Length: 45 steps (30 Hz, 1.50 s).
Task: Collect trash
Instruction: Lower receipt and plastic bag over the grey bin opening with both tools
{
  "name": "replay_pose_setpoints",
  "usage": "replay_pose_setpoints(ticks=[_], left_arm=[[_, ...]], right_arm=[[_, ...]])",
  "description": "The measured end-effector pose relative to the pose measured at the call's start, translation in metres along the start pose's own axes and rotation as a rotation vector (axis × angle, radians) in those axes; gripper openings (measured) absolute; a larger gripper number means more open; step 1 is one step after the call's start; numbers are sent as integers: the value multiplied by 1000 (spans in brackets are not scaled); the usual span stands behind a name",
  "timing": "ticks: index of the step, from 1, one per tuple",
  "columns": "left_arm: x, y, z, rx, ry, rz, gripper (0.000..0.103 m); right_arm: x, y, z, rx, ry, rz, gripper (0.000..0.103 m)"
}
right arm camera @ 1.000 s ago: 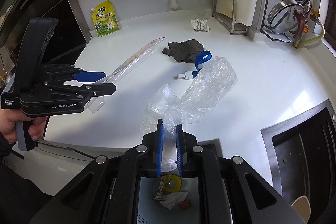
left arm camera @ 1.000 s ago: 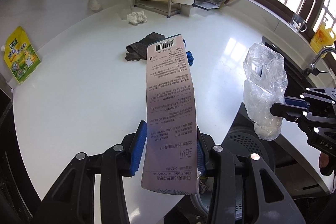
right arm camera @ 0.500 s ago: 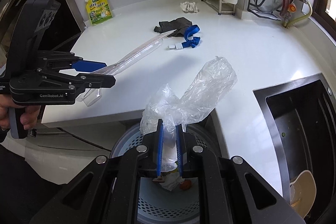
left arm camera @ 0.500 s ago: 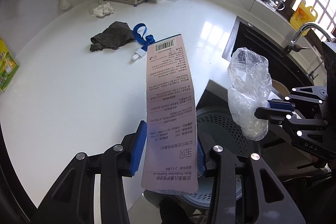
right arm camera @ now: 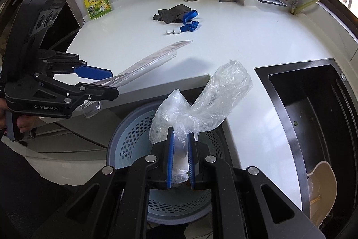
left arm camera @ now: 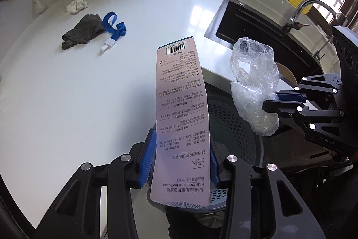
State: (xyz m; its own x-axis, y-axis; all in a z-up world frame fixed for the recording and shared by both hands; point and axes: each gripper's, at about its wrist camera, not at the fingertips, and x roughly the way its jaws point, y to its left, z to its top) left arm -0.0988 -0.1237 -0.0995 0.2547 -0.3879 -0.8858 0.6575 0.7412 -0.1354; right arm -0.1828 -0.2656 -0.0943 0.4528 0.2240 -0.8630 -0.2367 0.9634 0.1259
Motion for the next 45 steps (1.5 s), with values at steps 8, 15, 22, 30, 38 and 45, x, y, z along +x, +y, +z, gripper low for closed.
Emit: replay_pose_setpoints(ticks=[8, 15, 22, 30, 38, 45], left_arm=[[8, -14, -6, 47, 42, -24, 40], [11, -16, -10, 58, 57, -28, 40], [19, -17, -15, 73, 91, -39, 40], [36, -15, -27, 82, 143, -27, 40], [50, -17, -34, 110, 190, -26, 40], [60, -19, -35, 124, 214, -25, 41]], right_arm=[[1, -2, -6, 0, 14, 3, 11], [3, -2, -12, 15, 27, 8, 11], [10, 3, -19, -1, 57, 8, 11], [27, 9, -34, -31, 114, 1, 11], [42, 8, -45, -71, 167, -20, 11], [49, 9, -48, -83, 189, -16, 11]])
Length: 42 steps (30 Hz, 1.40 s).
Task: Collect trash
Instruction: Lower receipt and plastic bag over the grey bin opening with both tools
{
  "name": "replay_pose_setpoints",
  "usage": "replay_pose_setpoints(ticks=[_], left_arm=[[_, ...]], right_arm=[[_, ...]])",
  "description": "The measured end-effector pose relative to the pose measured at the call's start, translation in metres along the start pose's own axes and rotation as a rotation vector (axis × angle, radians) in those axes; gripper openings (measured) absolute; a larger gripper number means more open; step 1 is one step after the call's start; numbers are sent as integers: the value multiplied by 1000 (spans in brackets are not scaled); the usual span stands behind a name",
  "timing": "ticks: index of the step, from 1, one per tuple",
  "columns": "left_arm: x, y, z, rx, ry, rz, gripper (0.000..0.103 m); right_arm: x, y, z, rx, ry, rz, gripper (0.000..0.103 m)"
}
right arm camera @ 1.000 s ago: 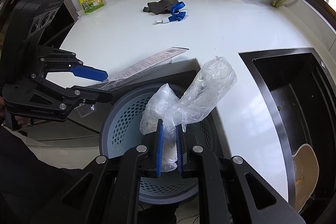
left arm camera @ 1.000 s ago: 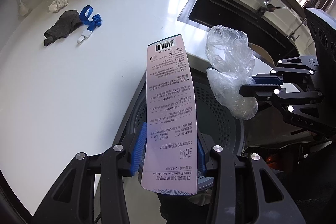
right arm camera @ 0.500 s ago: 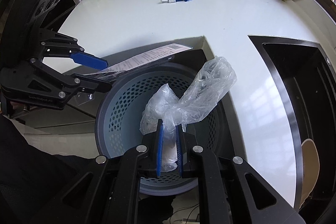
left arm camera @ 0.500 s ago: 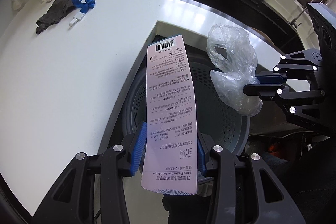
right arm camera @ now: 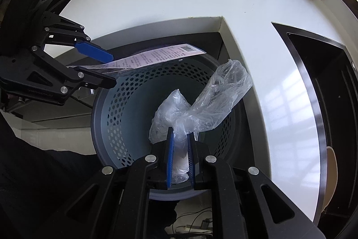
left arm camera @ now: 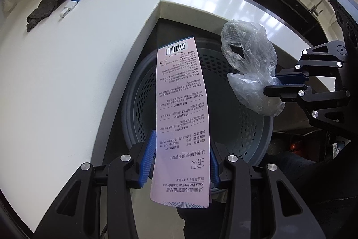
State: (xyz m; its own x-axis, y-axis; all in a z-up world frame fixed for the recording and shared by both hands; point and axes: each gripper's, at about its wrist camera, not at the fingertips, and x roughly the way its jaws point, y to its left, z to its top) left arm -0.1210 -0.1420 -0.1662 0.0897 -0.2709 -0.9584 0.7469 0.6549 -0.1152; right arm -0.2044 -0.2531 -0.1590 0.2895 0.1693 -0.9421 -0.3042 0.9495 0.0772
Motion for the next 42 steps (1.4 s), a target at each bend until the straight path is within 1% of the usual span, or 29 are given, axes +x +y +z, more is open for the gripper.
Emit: replay_pose_setpoints(ticks=[2, 16, 35, 41, 42], left_arm=[[2, 0, -1, 3, 6, 0, 41], [19, -5, 5, 12, 34, 1, 41], [34, 2, 6, -14, 59, 1, 42], [39, 1, 4, -11, 62, -2, 42], [40, 1, 4, -10, 62, -2, 42]], right_arm=[[3, 0, 4, -4, 4, 1, 11], [20, 2, 6, -18, 42, -3, 12], [39, 8, 21, -55, 90, -7, 12], [38, 10, 26, -63, 97, -9, 12], [39, 8, 22, -64, 97, -9, 12]])
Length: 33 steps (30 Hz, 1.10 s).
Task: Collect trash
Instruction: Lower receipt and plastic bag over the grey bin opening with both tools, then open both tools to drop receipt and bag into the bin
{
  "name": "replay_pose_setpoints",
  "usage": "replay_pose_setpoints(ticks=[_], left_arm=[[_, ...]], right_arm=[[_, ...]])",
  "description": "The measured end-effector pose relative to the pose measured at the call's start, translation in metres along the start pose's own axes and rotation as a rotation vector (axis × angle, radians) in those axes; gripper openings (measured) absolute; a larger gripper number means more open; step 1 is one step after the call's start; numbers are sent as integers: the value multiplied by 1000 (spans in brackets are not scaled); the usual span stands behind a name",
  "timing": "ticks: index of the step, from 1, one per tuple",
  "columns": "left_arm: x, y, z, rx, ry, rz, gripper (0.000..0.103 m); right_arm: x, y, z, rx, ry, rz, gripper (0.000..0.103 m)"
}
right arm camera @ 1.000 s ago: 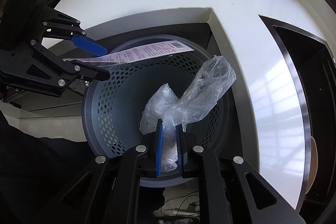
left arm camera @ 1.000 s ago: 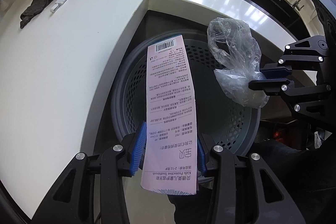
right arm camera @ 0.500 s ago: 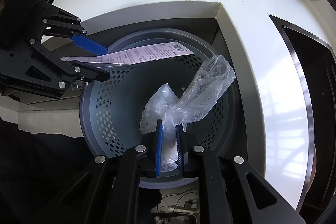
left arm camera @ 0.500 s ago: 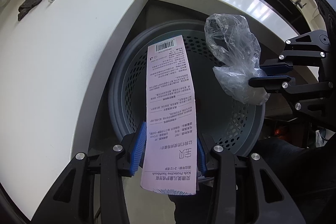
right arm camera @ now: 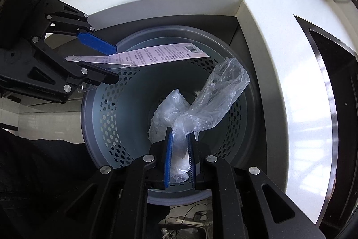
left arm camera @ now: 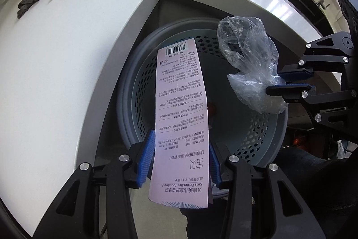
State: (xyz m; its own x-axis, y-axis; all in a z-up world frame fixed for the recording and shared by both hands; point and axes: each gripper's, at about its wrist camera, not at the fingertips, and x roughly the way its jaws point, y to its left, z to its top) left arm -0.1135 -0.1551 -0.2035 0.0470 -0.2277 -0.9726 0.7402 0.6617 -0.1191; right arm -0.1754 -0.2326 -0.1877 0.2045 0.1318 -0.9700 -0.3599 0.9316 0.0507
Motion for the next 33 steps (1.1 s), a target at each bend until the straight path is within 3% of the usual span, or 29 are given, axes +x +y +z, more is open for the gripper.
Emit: replay_pose_setpoints(ticks=[26, 30, 33], left_arm=[[4, 3, -4, 3, 3, -2, 46], [4, 5, -5, -12, -2, -1, 47], [4, 5, -6, -19, -4, -3, 48]], right_arm=[[3, 0, -1, -13, 14, -5, 12], [2, 1, 0, -18, 13, -10, 17], [0, 2, -1, -19, 9, -16, 34]])
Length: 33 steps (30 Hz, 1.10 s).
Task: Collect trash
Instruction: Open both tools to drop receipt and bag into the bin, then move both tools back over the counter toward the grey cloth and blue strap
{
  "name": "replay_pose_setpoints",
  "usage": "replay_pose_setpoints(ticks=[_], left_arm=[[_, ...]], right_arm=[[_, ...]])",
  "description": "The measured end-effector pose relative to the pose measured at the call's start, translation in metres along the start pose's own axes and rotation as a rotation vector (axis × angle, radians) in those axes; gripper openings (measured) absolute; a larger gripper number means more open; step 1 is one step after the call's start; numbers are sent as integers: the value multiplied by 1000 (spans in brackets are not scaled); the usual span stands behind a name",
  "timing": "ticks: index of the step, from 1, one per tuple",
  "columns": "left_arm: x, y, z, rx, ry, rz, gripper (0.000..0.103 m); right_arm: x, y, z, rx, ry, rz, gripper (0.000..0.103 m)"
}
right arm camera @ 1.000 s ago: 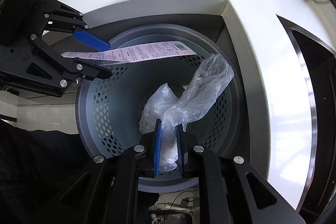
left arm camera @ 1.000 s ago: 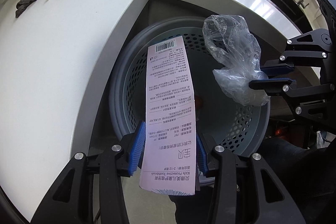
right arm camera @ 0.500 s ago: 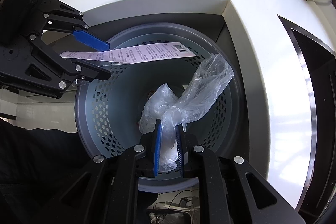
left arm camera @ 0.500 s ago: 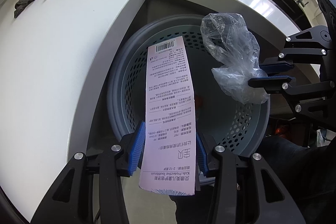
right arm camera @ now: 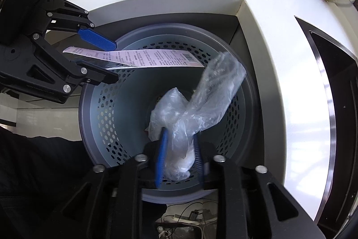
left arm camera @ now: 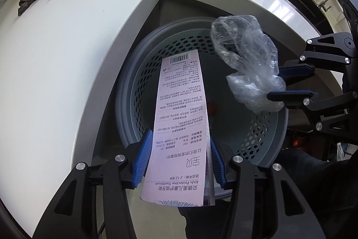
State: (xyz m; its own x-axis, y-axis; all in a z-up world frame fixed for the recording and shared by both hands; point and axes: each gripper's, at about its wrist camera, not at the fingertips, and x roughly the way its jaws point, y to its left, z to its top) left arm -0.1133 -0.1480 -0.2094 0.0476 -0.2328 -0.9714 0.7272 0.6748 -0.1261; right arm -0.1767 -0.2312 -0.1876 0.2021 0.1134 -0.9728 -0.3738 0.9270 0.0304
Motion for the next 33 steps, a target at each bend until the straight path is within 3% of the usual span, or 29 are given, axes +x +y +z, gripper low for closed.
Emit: replay_pose_setpoints(ticks=[3, 4, 15, 21, 25, 30, 33], left_arm=[[-1, 0, -1, -7, -7, -4, 48], [-2, 0, -1, -8, -11, -9, 48], [-30, 8, 5, -61, -110, -22, 49], [-66, 18, 8, -119, -218, -16, 57], [-95, 31, 20, -183, -311, 18, 67], [-128, 64, 28, -271, -428, 65, 74], [-139, 85, 33, -306, -459, 108, 77]], right_arm=[[-2, 0, -1, 3, -10, -12, 55], [-3, -1, -1, 5, -14, -14, 56], [-19, -6, 2, 27, -58, -16, 62], [-42, -12, 13, 45, -123, -5, 64], [-64, -19, 25, 68, -203, 14, 73], [-85, -42, 60, 131, -319, 44, 77], [-91, -57, 89, 172, -364, 56, 77]])
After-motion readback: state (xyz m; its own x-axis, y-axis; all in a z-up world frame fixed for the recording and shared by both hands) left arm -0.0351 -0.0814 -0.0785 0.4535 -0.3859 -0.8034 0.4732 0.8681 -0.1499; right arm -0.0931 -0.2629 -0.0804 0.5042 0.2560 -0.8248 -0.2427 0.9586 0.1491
